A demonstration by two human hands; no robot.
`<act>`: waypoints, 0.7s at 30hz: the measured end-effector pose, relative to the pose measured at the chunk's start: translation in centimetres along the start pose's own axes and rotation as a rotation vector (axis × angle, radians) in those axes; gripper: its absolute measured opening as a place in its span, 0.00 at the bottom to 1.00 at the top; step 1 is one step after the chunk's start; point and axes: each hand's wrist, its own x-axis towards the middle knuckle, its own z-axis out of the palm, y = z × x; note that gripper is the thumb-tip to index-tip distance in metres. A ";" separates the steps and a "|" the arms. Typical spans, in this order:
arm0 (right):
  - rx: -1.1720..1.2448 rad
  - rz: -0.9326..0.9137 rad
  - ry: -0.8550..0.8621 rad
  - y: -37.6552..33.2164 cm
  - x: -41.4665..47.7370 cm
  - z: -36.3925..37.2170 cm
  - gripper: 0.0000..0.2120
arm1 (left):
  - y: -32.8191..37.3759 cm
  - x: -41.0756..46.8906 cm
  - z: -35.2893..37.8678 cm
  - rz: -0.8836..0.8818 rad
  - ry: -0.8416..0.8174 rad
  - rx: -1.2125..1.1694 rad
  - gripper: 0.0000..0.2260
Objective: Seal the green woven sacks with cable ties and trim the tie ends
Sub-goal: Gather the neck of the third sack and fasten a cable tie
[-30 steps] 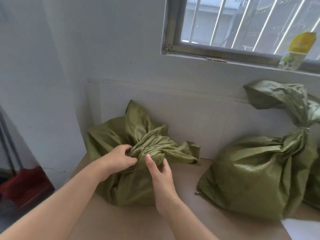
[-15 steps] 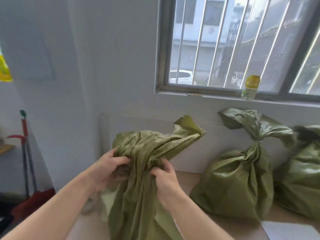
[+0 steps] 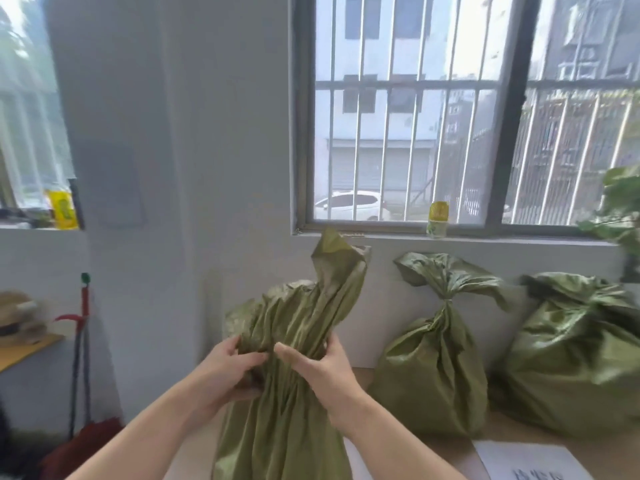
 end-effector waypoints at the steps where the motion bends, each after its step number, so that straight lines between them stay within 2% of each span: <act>1: 0.012 0.008 0.013 -0.2 -1.1 -0.5 0.31 | 0.1 -1.3 0.9 0.007 0.002 -0.005 0.11; 5: 0.069 0.043 0.100 -0.7 -4.9 -2.4 0.15 | 0.5 -6.2 4.0 0.019 -0.023 -0.018 0.12; 7: 0.078 0.045 0.137 -1.2 -6.7 -3.2 0.12 | 0.7 -8.2 4.9 0.013 -0.026 -0.023 0.12; 15: 0.050 -0.002 0.316 -3.3 -13.2 -6.5 0.08 | 0.2 -13.0 9.4 0.001 -0.065 -0.069 0.12; 21: 0.077 -0.014 0.385 -4.0 -17.7 -11.7 0.08 | 0.1 -15.7 15.7 0.006 -0.121 -0.140 0.11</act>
